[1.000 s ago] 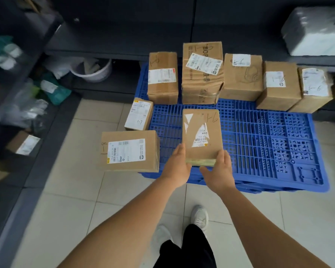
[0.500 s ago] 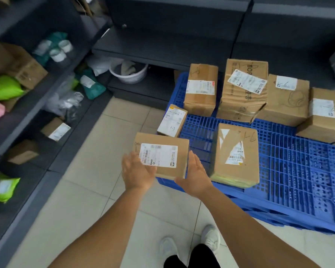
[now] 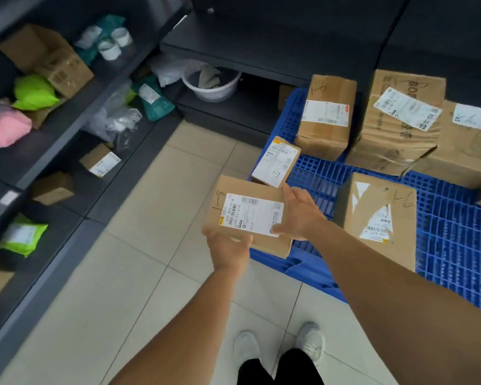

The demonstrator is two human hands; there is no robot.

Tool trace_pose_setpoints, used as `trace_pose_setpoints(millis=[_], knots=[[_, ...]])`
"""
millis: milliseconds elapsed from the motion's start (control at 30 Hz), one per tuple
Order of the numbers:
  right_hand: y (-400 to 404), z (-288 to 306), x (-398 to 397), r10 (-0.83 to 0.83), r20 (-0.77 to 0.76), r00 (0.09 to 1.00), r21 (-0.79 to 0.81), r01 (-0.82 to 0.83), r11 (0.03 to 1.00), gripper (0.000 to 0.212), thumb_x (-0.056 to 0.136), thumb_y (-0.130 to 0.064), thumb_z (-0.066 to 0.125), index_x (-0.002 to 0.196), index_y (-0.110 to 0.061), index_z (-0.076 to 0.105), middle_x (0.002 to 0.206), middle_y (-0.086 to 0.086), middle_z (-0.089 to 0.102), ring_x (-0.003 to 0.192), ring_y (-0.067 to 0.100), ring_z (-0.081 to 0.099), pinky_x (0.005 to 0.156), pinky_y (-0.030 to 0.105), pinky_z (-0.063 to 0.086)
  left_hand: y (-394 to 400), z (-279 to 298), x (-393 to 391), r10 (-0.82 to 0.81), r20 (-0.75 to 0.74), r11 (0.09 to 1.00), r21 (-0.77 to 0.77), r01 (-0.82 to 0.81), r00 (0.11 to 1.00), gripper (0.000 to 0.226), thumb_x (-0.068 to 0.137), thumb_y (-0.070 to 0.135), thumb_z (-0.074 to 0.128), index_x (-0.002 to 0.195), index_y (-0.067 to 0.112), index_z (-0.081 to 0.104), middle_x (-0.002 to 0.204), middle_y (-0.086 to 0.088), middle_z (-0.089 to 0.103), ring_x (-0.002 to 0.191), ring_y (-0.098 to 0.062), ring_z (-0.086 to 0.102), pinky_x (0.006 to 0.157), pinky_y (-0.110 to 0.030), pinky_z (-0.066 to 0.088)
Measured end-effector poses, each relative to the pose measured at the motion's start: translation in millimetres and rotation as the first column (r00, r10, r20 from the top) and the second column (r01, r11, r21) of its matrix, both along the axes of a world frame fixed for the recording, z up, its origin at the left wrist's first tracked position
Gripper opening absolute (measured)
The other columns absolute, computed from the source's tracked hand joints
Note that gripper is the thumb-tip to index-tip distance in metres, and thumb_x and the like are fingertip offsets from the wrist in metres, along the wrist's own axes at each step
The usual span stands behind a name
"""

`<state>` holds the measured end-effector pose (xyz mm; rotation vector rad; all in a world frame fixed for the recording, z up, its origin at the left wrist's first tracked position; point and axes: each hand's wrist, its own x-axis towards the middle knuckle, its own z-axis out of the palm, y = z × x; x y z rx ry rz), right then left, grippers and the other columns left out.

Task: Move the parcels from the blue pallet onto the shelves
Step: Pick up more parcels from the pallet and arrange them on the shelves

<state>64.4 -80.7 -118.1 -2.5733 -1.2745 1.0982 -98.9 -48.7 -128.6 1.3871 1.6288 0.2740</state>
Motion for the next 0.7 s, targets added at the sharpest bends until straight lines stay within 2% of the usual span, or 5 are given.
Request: trace_pose_setpoints(millis=[67, 300, 400, 533, 700], knots=[[-6, 4, -7, -0.002, 0.024, 1.0, -0.031, 0.003, 1.0, 0.118, 0.072, -0.05, 0.076, 0.153, -0.025, -0.005, 0.15, 0.005, 0.018, 0.143, 0.025, 0.015, 0.115, 0.043, 0.026, -12, 2, 9, 0.139, 0.107, 0.983, -0.131, -0.125, 0.985, 0.057, 0.081, 0.011, 0.069, 0.127, 0.005, 0.035, 0.124, -0.006, 0.06, 0.099, -0.019, 0.057, 0.076, -0.024, 0.044], [-65, 16, -64, -0.072, 0.093, 0.993, -0.078, 0.079, 0.994, 0.098, 0.077, -0.046, 0.069, 0.148, -0.02, 0.006, 0.134, 0.009, 0.032, 0.126, 0.029, 0.034, 0.107, 0.037, 0.033, -45, 9, -8, 0.087, 0.009, 0.992, -0.094, -0.086, 0.996, 0.049, 0.08, 0.005, 0.066, 0.122, 0.012, 0.04, 0.116, -0.005, 0.064, 0.1, -0.027, 0.063, 0.081, -0.032, 0.05], [-90, 24, -74, -0.204, 0.034, 0.978, -0.035, 0.206, 0.978, 0.095, 0.081, -0.039, 0.065, 0.149, -0.015, 0.003, 0.136, 0.008, 0.031, 0.126, 0.027, 0.034, 0.106, 0.035, 0.033, -57, 15, -12, -0.033, -0.003, 0.997, -0.069, 0.033, 0.999, 0.061, 0.078, 0.007, 0.066, 0.132, 0.015, 0.038, 0.116, -0.002, 0.065, 0.101, -0.026, 0.063, 0.085, -0.038, 0.052], [-107, 31, -73, -0.384, -0.013, 0.923, -0.002, 0.384, 0.924, 0.098, 0.088, -0.032, 0.061, 0.151, -0.006, -0.009, 0.149, 0.011, 0.019, 0.137, 0.029, 0.023, 0.112, 0.035, 0.024, -51, 26, 10, -0.247, 0.022, 0.969, -0.011, 0.247, 0.969, 0.065, 0.08, 0.0, 0.064, 0.136, 0.02, 0.036, 0.122, 0.001, 0.061, 0.107, -0.023, 0.06, 0.078, -0.026, 0.045], [-113, 25, -66, -0.526, -0.032, 0.85, 0.086, 0.526, 0.846, 0.08, 0.088, -0.017, 0.059, 0.148, -0.006, 0.008, 0.146, 0.007, 0.018, 0.13, 0.025, 0.026, 0.101, 0.033, 0.037, -39, 35, 44, -0.478, -0.035, 0.878, -0.031, 0.478, 0.877, 0.071, 0.087, -0.001, 0.059, 0.147, 0.02, 0.026, 0.139, -0.002, 0.045, 0.123, -0.023, 0.049, 0.083, -0.022, 0.037]])
